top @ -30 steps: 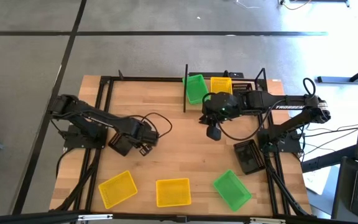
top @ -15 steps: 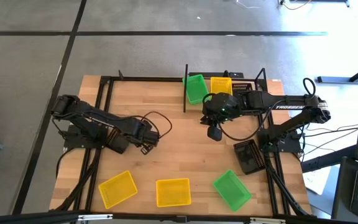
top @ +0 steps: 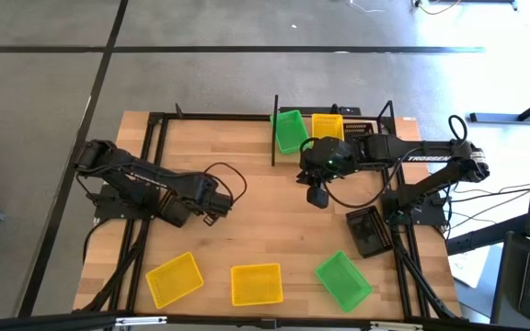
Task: Stack baskets on shelf by color
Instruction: Stack the left black bin on the black bin on the shelf
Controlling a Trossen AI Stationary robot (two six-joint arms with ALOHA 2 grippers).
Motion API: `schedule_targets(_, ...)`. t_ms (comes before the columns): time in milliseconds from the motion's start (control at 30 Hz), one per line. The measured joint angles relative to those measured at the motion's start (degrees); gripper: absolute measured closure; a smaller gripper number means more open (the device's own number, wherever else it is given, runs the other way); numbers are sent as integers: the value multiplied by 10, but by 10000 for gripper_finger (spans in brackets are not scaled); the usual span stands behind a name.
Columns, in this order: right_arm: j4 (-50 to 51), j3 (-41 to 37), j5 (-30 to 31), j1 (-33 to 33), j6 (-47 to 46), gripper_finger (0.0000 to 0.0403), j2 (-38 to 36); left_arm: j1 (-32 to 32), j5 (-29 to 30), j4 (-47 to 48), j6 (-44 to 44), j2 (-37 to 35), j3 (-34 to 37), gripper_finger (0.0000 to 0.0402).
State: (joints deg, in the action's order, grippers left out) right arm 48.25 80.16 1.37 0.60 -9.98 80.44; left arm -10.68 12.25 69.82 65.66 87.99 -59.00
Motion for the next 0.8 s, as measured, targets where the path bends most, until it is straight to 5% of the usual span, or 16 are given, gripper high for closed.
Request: schedule_targets(800,0,0,0,0,0,341,0,0,-15,-15,32,8,36,347)
